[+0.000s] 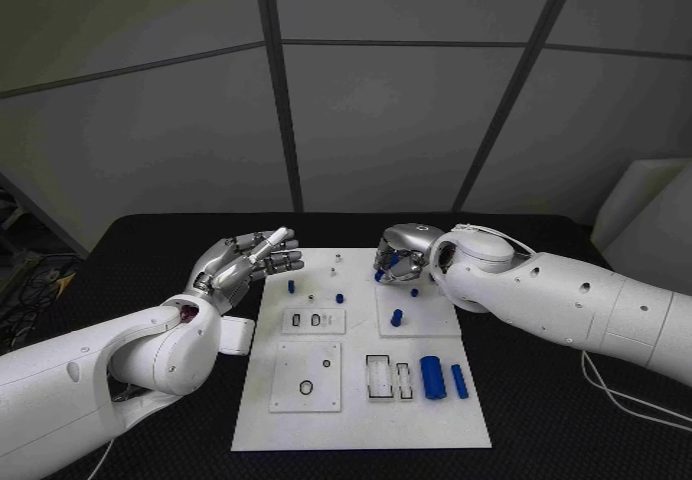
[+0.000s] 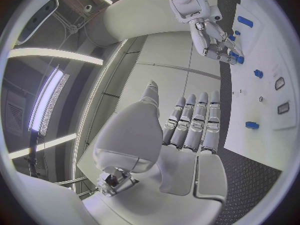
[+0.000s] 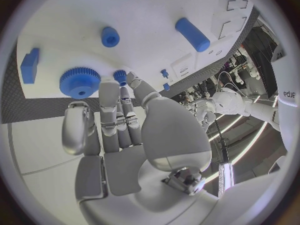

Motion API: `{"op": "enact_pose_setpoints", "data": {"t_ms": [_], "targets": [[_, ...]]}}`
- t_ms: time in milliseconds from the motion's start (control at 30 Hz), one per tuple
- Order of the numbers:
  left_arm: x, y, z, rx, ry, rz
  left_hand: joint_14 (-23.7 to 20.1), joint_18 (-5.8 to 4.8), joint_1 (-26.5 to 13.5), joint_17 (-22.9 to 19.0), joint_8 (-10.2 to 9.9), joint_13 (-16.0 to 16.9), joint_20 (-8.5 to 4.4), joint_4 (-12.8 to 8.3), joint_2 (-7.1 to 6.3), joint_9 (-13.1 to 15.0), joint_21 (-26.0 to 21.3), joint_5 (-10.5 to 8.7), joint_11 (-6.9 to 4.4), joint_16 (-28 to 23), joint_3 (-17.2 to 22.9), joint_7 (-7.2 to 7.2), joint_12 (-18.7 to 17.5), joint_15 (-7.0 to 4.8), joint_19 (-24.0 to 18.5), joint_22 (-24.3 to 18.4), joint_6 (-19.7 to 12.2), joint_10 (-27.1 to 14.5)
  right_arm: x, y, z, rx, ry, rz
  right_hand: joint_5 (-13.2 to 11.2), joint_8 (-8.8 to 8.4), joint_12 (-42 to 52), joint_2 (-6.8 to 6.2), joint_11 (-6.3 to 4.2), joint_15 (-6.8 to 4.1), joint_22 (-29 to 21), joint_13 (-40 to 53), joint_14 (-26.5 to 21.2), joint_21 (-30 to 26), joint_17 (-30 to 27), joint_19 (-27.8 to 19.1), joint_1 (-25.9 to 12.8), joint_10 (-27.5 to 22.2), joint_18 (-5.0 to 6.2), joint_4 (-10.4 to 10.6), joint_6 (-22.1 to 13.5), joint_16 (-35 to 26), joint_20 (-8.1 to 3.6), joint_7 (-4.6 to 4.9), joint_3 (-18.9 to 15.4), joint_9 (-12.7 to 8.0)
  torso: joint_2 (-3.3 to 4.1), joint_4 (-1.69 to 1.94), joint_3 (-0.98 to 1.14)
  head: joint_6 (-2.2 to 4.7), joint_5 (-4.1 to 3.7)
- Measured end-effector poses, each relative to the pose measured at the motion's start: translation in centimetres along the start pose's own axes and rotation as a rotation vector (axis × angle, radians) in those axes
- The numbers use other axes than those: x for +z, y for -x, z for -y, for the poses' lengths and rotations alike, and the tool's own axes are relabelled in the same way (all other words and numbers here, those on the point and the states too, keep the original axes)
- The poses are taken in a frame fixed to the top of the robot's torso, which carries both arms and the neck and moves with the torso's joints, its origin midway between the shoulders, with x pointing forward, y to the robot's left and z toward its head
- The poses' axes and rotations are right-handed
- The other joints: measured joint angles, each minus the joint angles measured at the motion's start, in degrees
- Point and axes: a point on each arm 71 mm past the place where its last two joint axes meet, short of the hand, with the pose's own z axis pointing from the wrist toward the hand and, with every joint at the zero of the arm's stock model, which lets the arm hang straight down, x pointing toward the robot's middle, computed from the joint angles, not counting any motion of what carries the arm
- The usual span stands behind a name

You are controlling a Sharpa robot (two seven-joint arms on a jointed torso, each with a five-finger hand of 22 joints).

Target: Assemble the parts on the task board

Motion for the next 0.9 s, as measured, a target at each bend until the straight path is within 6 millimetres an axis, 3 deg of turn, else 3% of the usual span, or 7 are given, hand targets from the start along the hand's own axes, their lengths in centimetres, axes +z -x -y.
{"op": "enact_pose_setpoints", "data": {"t_ms": [300,400,467,633,867,900], "targets": [[-0.09,0.08,0.04,0.000,0.003,-0.001,0.00,0.00,0.00,0.00,0.00,0.00,0.00,-0.16,0.00,0.00,0.00,0.00,0.00,0.00,-0.16,0.00,0.00,0.00,0.00,-0.06,0.00,0.00,0.20,-0.09,-0.02,-0.009,-0.006,-0.013,0.24,0.00,0.00,0.31,0.00,0.00,2.30,0.00,0.00,1.28,2.72,0.89,-0.28,0.00,0.01,-0.02,0.00,3.05,-0.09,0.00,0.68,-0.01,0.23,0.03,0.05,-0.31,0.21],[-0.09,0.08,0.04,0.000,0.004,-0.002,0.00,-0.01,0.00,0.00,0.00,0.00,0.00,-0.16,0.00,-0.01,0.00,0.00,0.00,0.00,-0.16,0.00,0.00,0.00,0.00,-0.06,0.00,0.00,0.29,-0.16,-0.10,-0.011,-0.006,-0.018,0.50,0.00,0.00,1.12,-0.08,0.00,3.01,0.00,0.00,2.06,4.08,1.59,0.01,0.09,0.02,-0.07,0.00,4.45,-0.01,0.00,1.37,0.06,0.26,0.03,0.05,-0.39,0.20],[-0.07,0.08,0.03,0.000,0.004,-0.002,0.00,0.00,0.00,0.01,0.00,0.00,0.00,-0.16,0.00,-0.01,0.00,0.00,0.00,0.00,-0.16,0.00,0.00,0.00,0.00,-0.06,0.00,0.00,0.34,-0.19,-0.14,-0.012,-0.006,-0.020,0.50,0.00,0.00,1.22,-0.32,-0.01,3.02,0.00,0.00,2.21,4.89,1.90,0.01,0.33,-0.89,0.07,0.01,5.31,-0.13,0.00,1.66,0.08,0.29,0.03,0.05,-0.46,0.15],[-0.04,0.05,0.01,-0.001,0.005,-0.004,0.00,0.00,0.00,0.01,0.00,-0.01,0.00,-0.16,0.00,-0.01,0.00,0.00,0.00,0.01,-0.16,0.00,0.00,0.00,0.00,-0.05,0.00,0.00,0.44,-0.24,-0.15,-0.013,-0.007,-0.025,0.50,0.00,0.00,2.60,-0.52,-0.01,3.02,0.15,0.00,3.82,7.56,3.34,0.48,1.80,-0.89,0.01,0.76,7.99,-0.29,-0.60,3.04,0.28,0.35,0.03,0.05,-0.53,0.07],[-0.03,0.07,0.00,-0.001,0.007,-0.005,0.00,0.00,-0.23,0.01,0.00,-0.01,0.00,-0.15,0.23,-0.01,0.00,0.00,0.00,-0.27,-0.16,0.00,-0.28,0.00,0.00,-0.11,0.00,0.00,0.54,-0.16,-0.14,-0.014,-0.008,-0.024,-1.00,-0.01,-0.12,3.11,-0.83,-0.01,3.02,0.08,0.00,4.61,9.56,3.42,1.00,2.59,-0.89,-0.21,1.41,10.47,-0.22,-0.65,5.79,0.39,0.43,0.07,0.05,-0.62,0.06],[-0.03,0.08,0.00,-0.001,0.007,-0.005,-0.01,0.00,-0.23,0.01,0.00,-0.01,0.00,-0.15,0.23,-0.01,0.00,0.00,0.00,-0.27,-0.16,0.00,-0.28,0.00,0.00,-0.11,0.00,0.00,0.55,-0.15,-0.15,-0.014,-0.008,-0.024,-1.01,-0.01,-0.13,3.11,-0.82,-0.01,3.01,0.07,0.00,4.61,9.70,3.42,1.00,2.89,-1.40,-0.21,1.41,10.61,-0.22,-0.65,6.10,0.43,0.44,0.07,0.05,-0.62,0.06]]}}
